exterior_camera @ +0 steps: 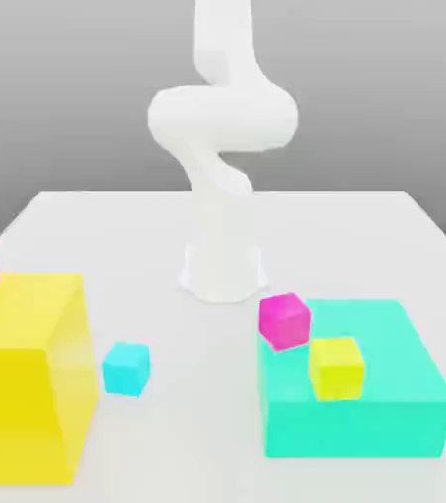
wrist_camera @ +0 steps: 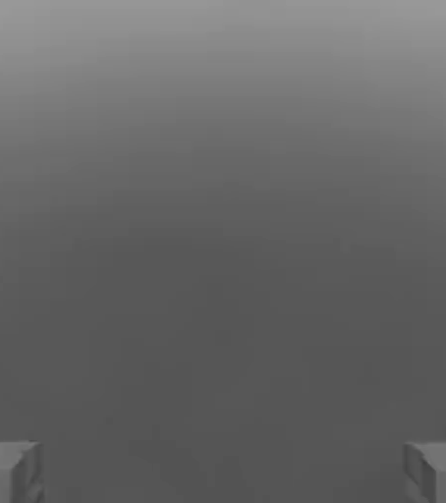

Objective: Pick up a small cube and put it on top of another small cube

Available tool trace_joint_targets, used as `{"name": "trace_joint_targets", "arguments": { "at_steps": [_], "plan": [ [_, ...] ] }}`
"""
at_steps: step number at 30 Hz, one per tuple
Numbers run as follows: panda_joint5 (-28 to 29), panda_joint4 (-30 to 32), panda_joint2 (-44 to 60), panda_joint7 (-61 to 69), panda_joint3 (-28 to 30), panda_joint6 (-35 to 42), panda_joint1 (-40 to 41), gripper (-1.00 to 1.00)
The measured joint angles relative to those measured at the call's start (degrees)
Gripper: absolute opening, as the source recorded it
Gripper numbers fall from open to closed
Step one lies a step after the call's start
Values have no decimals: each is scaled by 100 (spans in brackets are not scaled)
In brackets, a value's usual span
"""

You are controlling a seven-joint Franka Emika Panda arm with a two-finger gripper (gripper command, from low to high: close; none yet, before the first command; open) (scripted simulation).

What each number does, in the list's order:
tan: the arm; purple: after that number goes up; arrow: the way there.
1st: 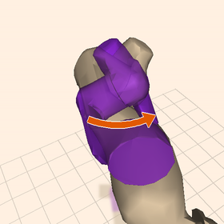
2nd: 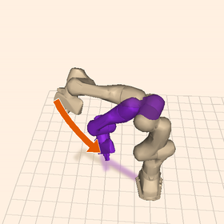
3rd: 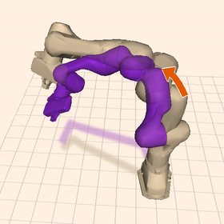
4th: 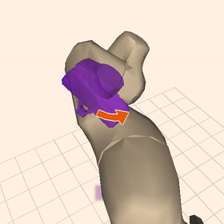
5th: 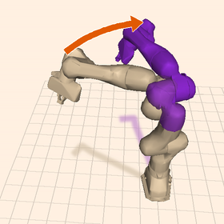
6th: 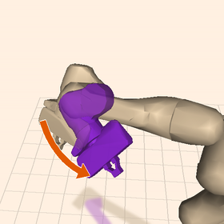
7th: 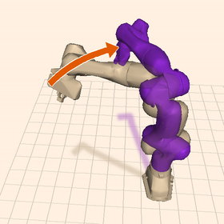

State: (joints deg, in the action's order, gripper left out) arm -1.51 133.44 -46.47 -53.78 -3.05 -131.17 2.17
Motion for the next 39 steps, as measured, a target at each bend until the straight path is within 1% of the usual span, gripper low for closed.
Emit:
{"name": "trace_joint_targets", "arguments": {
  "at_steps": [2,10,21,31,39],
  "plan": [
    [-72,140,-24,-609,-225,58,215,0],
    [-65,668,59,-2612,-877,313,1174,0],
    [-103,1415,447,-5371,-1631,538,2525,0],
    [-141,2118,1042,-7892,-2124,608,3839,0],
    [-152,2698,1656,-9946,-2351,537,4951,0]
  ]
}}
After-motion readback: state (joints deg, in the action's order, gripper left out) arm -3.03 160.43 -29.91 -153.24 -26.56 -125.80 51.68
